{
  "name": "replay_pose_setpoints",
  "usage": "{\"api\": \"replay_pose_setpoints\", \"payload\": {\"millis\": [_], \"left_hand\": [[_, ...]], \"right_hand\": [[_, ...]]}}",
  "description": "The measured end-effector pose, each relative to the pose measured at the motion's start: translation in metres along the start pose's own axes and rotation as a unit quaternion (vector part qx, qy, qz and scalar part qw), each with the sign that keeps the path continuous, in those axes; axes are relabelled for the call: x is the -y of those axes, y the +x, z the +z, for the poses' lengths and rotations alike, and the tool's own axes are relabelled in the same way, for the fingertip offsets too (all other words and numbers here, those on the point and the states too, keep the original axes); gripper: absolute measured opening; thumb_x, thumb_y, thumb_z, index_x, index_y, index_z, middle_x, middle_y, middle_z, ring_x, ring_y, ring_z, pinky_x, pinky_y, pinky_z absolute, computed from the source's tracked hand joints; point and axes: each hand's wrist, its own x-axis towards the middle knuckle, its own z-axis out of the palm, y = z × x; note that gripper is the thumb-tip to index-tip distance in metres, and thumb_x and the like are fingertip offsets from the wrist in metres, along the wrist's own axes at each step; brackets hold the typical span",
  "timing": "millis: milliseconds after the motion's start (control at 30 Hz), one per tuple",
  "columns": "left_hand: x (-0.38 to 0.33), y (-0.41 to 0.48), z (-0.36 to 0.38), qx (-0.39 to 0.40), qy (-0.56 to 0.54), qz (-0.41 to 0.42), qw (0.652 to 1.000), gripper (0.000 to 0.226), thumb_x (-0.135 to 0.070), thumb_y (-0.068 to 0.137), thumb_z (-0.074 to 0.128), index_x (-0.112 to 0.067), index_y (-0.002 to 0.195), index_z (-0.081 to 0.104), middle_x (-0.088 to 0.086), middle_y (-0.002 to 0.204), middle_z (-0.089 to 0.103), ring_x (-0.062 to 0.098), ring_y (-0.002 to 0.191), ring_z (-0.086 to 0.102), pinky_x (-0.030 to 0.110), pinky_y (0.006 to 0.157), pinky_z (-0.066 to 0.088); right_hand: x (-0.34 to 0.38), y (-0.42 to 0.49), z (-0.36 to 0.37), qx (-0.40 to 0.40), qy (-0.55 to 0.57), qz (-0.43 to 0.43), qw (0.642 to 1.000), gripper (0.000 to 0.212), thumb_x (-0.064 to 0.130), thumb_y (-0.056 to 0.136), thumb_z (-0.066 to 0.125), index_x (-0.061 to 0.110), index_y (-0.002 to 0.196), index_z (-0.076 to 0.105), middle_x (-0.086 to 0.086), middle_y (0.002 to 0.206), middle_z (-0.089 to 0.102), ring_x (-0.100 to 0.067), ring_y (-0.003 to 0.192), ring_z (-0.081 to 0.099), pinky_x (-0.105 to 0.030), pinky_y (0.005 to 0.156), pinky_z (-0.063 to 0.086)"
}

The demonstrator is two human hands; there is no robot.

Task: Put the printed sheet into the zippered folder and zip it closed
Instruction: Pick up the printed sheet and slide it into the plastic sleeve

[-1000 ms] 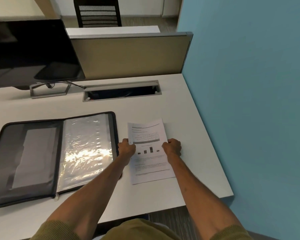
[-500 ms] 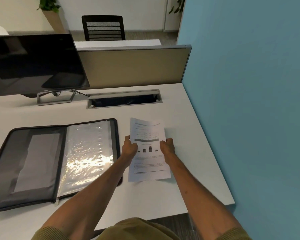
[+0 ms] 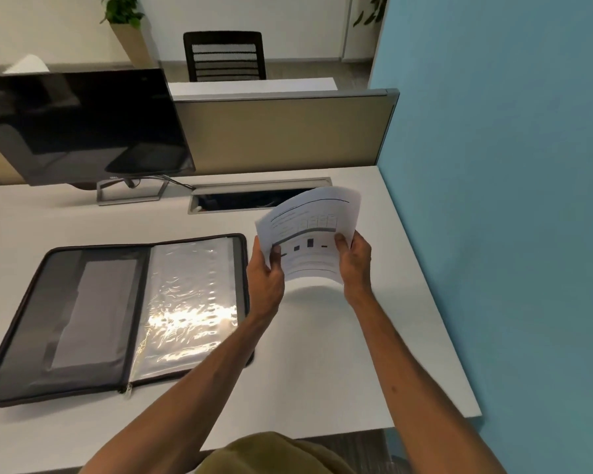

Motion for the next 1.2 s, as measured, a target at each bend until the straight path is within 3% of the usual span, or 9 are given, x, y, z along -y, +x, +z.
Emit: {"api": "replay_pose_setpoints", "payload": {"millis": [133,267,367,500,600,833,1000,1100,1200], "left_hand": [[0.007,-0.009,-0.007,0.020,0.041,-0.021,0.999,0.043,-0.017,0.114,0.052,-0.006,0.155,0.046,0.004,0.131,0.065,0.002,0.119,0.067,0.021,0.094,0.063],[0.019,-0.023,-0.011,0.073,0.077,-0.068,0.992,0.047,-0.018,0.115,0.048,-0.012,0.161,0.040,-0.001,0.136,0.061,-0.011,0.114,0.063,0.006,0.087,0.055],[0.018,-0.024,-0.011,0.091,0.086,-0.083,0.989,0.046,-0.020,0.116,0.045,-0.013,0.161,0.040,-0.001,0.136,0.061,-0.005,0.114,0.062,0.012,0.090,0.055],[0.007,-0.016,-0.016,0.083,0.090,-0.092,0.988,0.041,-0.020,0.116,0.045,-0.010,0.155,0.046,0.009,0.136,0.066,0.020,0.120,0.067,0.048,0.104,0.062],[-0.003,-0.007,-0.030,0.064,0.090,-0.105,0.988,0.035,-0.019,0.115,0.049,-0.009,0.148,0.055,0.013,0.131,0.071,0.034,0.119,0.072,0.056,0.101,0.063],[-0.008,0.020,-0.097,0.014,0.109,-0.116,0.987,0.026,-0.017,0.113,0.054,-0.004,0.131,0.067,0.013,0.121,0.077,0.033,0.107,0.077,0.055,0.097,0.064],[-0.007,0.036,-0.161,-0.015,0.108,-0.136,0.985,0.026,-0.015,0.112,0.055,-0.002,0.130,0.067,0.015,0.123,0.077,0.037,0.110,0.075,0.056,0.100,0.062],[0.000,0.048,-0.198,-0.037,0.100,-0.155,0.982,0.026,-0.013,0.112,0.055,0.000,0.132,0.067,0.017,0.123,0.077,0.037,0.109,0.076,0.056,0.100,0.062],[0.007,0.060,-0.234,-0.041,0.089,-0.174,0.980,0.025,-0.013,0.111,0.056,-0.001,0.131,0.067,0.013,0.118,0.078,0.034,0.103,0.078,0.048,0.094,0.066]], "right_hand": [[-0.013,-0.010,-0.004,-0.005,0.014,0.015,1.000,0.032,0.013,0.108,0.059,0.009,0.139,0.064,-0.002,0.116,0.075,-0.005,0.097,0.072,-0.014,0.071,0.061],[-0.040,-0.028,-0.007,0.007,-0.018,0.089,0.996,0.036,0.012,0.109,0.059,0.000,0.143,0.061,-0.016,0.133,0.071,-0.035,0.123,0.068,-0.033,0.097,0.058],[-0.044,-0.034,-0.008,0.019,-0.044,0.097,0.994,0.038,0.015,0.110,0.058,-0.002,0.143,0.060,-0.020,0.138,0.069,-0.038,0.128,0.065,-0.043,0.109,0.056],[-0.033,-0.030,-0.009,0.023,-0.082,0.078,0.993,0.037,0.015,0.111,0.055,-0.001,0.144,0.061,-0.021,0.138,0.069,-0.037,0.127,0.065,-0.049,0.115,0.053],[-0.025,-0.025,-0.004,0.050,-0.115,0.072,0.990,0.036,0.014,0.110,0.056,0.000,0.143,0.063,-0.020,0.136,0.070,-0.037,0.127,0.066,-0.048,0.114,0.054],[-0.008,-0.020,0.047,0.153,-0.103,0.101,0.978,0.037,0.014,0.105,0.064,0.005,0.140,0.067,-0.015,0.132,0.073,-0.033,0.118,0.071,-0.043,0.105,0.059],[0.013,-0.021,0.107,0.228,-0.072,0.115,0.964,0.037,0.030,0.105,0.066,0.011,0.137,0.069,-0.007,0.122,0.077,-0.014,0.090,0.075,-0.026,0.073,0.061],[0.020,-0.018,0.144,0.257,-0.086,0.119,0.955,0.035,0.031,0.106,0.065,0.011,0.134,0.070,-0.009,0.124,0.078,-0.022,0.098,0.077,-0.031,0.073,0.061],[0.023,-0.013,0.179,0.283,-0.106,0.129,0.945,0.033,0.028,0.104,0.067,0.008,0.131,0.070,-0.013,0.125,0.078,-0.033,0.113,0.076,-0.042,0.085,0.063]]}}
